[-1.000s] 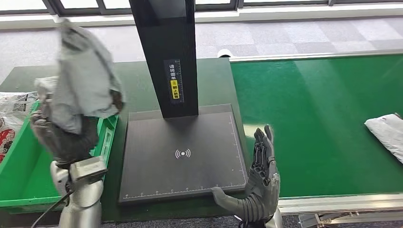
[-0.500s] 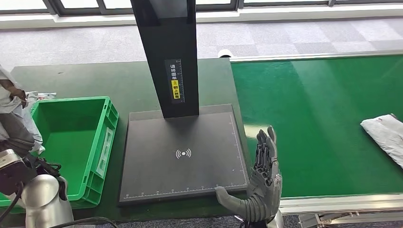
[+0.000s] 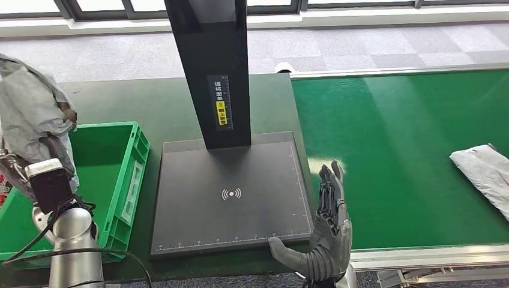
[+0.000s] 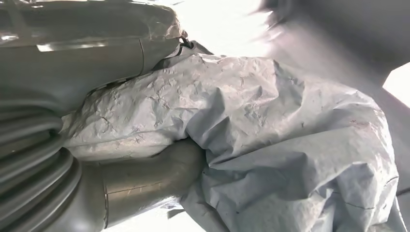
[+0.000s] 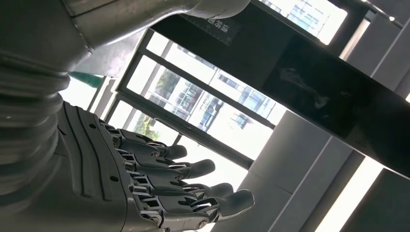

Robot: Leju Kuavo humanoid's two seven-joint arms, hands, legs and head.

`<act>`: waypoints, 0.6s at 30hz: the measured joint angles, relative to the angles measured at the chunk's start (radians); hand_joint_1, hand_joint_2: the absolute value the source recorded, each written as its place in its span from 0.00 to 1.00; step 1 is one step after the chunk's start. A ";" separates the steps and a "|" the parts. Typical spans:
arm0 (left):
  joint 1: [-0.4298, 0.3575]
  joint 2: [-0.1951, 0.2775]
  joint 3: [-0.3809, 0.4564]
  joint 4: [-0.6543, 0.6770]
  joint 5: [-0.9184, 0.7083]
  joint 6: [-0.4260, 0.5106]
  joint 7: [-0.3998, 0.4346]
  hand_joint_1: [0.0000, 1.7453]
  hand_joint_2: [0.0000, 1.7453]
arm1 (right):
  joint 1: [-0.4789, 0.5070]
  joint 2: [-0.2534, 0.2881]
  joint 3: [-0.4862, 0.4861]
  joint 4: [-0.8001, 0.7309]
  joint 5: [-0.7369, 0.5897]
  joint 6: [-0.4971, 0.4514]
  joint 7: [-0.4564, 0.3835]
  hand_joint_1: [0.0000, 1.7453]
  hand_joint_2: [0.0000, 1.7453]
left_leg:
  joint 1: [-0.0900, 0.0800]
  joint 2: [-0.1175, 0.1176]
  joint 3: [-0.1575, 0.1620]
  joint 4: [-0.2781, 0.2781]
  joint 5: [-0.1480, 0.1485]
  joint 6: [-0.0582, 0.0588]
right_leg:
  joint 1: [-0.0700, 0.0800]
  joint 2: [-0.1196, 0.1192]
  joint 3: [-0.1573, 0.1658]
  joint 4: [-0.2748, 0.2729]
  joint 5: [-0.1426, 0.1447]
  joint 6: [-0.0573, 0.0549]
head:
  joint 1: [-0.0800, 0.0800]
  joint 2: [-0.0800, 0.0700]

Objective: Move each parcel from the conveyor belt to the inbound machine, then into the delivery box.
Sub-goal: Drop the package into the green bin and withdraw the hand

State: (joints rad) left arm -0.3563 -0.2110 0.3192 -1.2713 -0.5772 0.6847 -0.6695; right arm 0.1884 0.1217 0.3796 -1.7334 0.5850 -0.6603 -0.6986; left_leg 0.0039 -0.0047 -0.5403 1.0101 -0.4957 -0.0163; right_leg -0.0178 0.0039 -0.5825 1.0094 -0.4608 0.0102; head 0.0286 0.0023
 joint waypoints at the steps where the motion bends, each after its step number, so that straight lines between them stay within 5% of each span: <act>1: -0.016 0.012 0.001 0.064 0.009 -0.012 0.021 1.00 1.00 | 0.000 0.000 0.000 0.000 0.001 0.007 0.000 0.00 1.00 | 0.000 0.000 0.000 0.000 0.000 0.000 | 0.000 0.000 0.000 0.000 0.000 0.000 | 0.000 0.000; 2: -0.032 0.023 0.001 0.128 0.018 -0.024 0.042 0.91 1.00 | -0.001 0.000 0.000 0.000 0.002 0.016 0.000 0.00 1.00 | 0.000 0.000 0.000 0.000 0.000 0.000 | 0.000 0.000 0.000 0.000 0.000 0.000 | 0.000 0.000; 5: -0.082 0.056 0.001 0.307 0.047 -0.043 0.073 0.19 1.00 | -0.007 0.000 0.000 0.002 0.000 0.047 0.000 0.00 1.00 | 0.000 -0.001 0.001 0.000 0.001 0.000 | -0.001 -0.001 0.002 0.000 0.000 -0.001 | 0.000 0.000; 6: -0.099 0.066 0.001 0.356 0.054 -0.046 0.079 0.03 1.00 | -0.011 0.000 0.000 0.004 -0.001 0.054 0.000 0.00 1.00 | -0.001 -0.002 0.003 -0.001 0.001 0.000 | -0.001 -0.002 0.004 0.000 0.000 -0.001 | 0.000 0.000; 10: -0.153 0.096 0.001 0.490 0.069 -0.049 0.094 0.00 0.00 | -0.023 0.000 0.000 0.016 -0.003 0.064 0.000 0.00 1.00 | -0.002 -0.003 0.008 -0.003 -0.005 0.000 | -0.003 -0.003 0.016 0.000 -0.007 -0.001 | 0.000 0.000; 18: -0.171 0.104 0.002 0.552 0.108 -0.043 0.100 0.00 0.00 | -0.013 0.012 -0.001 0.017 0.042 0.086 0.019 0.00 1.00 | -0.002 -0.002 0.020 -0.006 -0.006 -0.003 | -0.003 -0.003 0.027 0.000 -0.010 -0.003 | 0.000 0.000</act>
State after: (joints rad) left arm -0.5268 -0.1066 0.3208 -0.7194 -0.4692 0.6419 -0.5698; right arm 0.1754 0.1336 0.3789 -1.7165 0.6271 -0.5747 -0.6800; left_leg 0.0015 -0.0070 -0.5200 1.0044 -0.5021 -0.0195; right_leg -0.0204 0.0008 -0.5551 1.0095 -0.4708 0.0073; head 0.0286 0.0023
